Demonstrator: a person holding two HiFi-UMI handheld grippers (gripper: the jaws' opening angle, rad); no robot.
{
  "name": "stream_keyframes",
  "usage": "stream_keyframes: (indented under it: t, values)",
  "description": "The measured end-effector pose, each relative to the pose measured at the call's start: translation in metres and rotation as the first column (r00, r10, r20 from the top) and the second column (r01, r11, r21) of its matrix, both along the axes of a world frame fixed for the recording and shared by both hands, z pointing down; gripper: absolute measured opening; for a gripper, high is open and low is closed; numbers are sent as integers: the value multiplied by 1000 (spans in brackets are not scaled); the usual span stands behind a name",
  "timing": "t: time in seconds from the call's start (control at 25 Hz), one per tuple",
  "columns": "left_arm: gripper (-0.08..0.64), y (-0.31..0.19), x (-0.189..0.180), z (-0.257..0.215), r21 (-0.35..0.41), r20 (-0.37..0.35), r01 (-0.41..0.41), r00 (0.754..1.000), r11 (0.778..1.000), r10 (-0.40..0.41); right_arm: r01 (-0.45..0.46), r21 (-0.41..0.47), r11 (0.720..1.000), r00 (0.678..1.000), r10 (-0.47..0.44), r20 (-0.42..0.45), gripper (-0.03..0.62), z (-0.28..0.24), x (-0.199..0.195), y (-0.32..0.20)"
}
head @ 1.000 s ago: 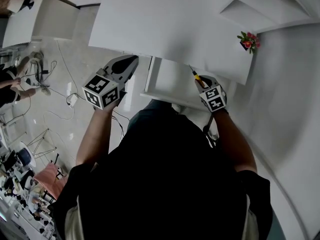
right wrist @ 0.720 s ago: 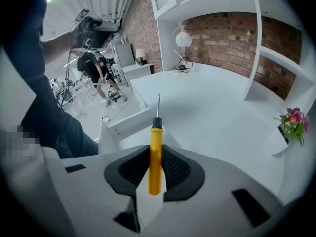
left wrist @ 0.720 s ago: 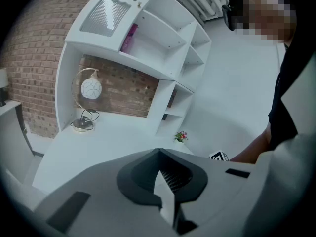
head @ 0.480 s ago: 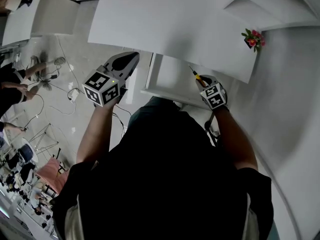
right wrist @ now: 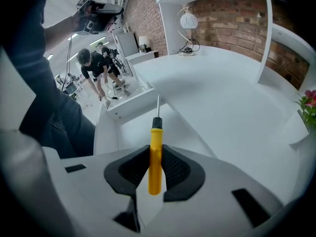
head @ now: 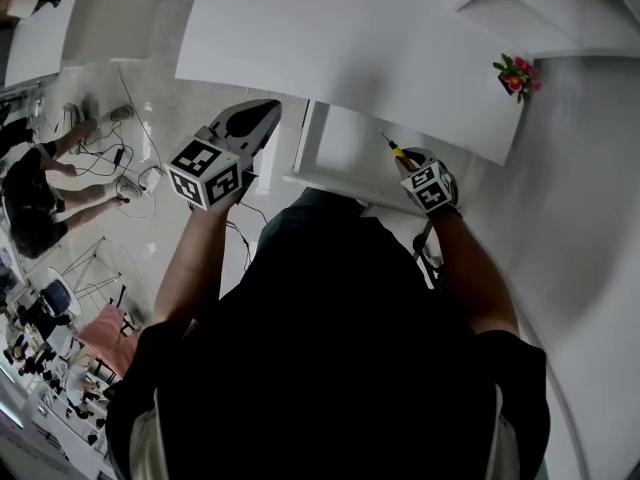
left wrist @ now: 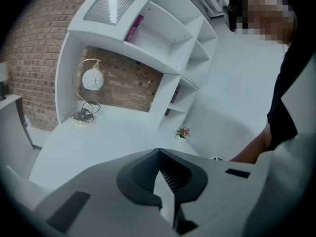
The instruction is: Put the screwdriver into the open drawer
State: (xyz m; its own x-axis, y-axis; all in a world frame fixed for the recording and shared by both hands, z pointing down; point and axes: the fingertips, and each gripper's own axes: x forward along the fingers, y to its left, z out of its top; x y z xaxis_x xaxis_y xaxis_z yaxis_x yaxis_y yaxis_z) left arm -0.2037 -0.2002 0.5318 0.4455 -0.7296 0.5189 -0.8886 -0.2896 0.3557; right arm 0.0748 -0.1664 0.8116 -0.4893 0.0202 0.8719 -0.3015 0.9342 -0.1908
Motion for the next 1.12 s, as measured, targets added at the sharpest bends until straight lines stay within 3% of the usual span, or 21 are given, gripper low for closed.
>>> stream_keyframes:
  t: [0.52, 1.12]
  values:
    - [15, -13, -8, 25, -43, -9, -6, 1000, 999, 5, 47, -56, 997, 991, -54, -124, 84, 55, 20, 9]
    - [15, -26, -15, 54, -88, -24, -9, 1000, 996, 7, 84, -111, 990, 981, -101, -164, 84, 99, 9, 16]
